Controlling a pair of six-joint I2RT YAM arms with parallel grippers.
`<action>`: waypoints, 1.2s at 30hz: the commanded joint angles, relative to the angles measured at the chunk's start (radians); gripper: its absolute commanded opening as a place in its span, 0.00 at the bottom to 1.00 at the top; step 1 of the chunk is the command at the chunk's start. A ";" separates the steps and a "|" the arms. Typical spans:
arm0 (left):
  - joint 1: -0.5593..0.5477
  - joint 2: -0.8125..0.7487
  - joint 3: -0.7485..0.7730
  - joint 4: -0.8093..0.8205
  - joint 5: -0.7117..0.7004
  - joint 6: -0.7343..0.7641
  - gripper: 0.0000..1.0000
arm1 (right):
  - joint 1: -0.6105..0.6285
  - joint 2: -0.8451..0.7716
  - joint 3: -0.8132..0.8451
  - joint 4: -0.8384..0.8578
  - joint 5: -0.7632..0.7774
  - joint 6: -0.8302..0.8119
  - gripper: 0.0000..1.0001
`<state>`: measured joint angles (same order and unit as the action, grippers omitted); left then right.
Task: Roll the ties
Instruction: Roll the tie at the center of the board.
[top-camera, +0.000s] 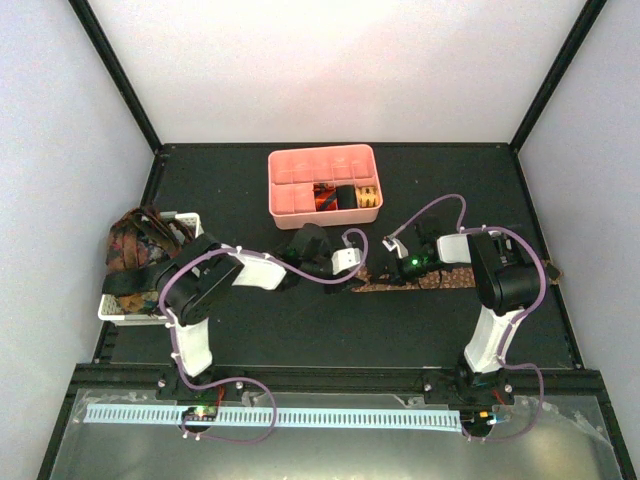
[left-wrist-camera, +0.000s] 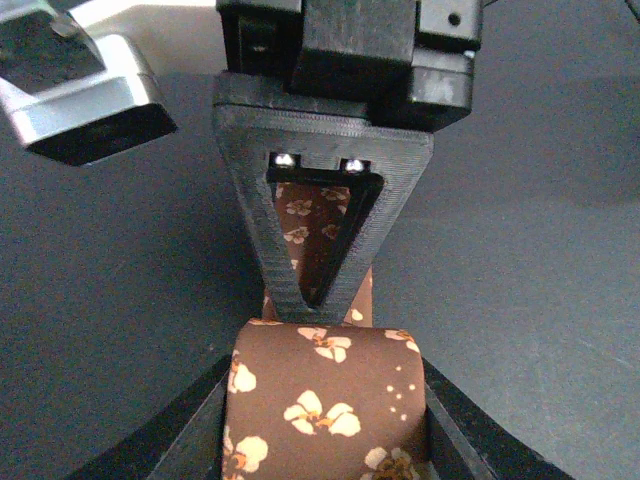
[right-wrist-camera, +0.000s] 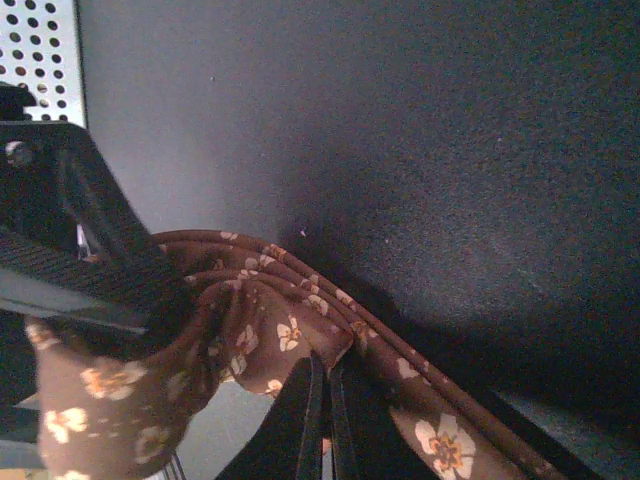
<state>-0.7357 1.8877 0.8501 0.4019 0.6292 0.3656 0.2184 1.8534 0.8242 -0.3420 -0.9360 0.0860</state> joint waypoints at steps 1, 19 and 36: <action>-0.016 0.051 0.052 -0.017 -0.002 0.016 0.43 | -0.001 0.015 0.013 -0.018 0.026 -0.021 0.02; 0.018 0.005 -0.006 -0.098 -0.017 -0.001 0.63 | 0.000 0.001 0.019 -0.037 0.035 -0.034 0.02; 0.092 -0.088 -0.214 0.144 0.019 -0.154 0.70 | -0.001 0.010 0.017 -0.034 0.043 -0.032 0.02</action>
<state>-0.6540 1.8328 0.6544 0.4656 0.5804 0.2462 0.2184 1.8534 0.8322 -0.3740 -0.9314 0.0601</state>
